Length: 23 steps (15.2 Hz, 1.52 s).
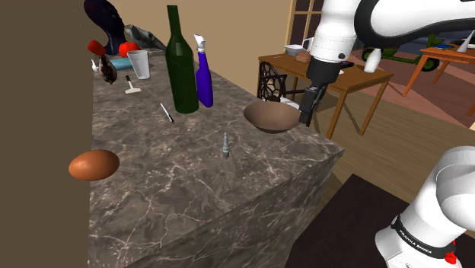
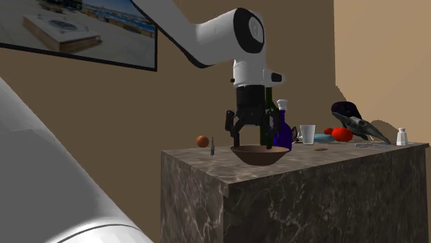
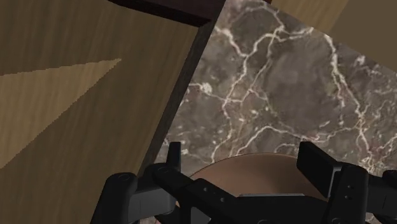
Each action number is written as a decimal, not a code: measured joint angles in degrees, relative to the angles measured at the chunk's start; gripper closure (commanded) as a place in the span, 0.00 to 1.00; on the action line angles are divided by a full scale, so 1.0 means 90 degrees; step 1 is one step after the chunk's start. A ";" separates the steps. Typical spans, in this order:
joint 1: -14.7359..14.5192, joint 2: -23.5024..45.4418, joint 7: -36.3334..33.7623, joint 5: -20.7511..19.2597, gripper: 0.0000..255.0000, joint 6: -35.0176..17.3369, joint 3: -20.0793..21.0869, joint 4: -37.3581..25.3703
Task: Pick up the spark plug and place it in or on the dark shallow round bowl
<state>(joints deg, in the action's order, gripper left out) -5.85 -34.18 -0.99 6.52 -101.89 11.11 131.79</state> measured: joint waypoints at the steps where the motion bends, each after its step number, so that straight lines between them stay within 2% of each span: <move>1: -0.0044 0.0152 -0.0111 0.0060 0.00 -0.0110 0.0116 -0.0094; 9: -0.0322 0.1154 -0.0928 0.0322 0.00 -0.0711 0.0934 -0.0948; 13: -0.0403 0.1729 -0.1318 0.0272 0.00 -0.0948 0.1306 -0.1509; 18: -0.0518 0.2602 -0.1928 -0.0015 0.00 -0.1250 0.1826 -0.2332; 23: -0.0560 0.2881 -0.2113 -0.0142 0.00 -0.1596 0.1970 -0.2301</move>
<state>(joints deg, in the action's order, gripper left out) -10.89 -8.25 -20.01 5.24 -116.25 28.84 111.08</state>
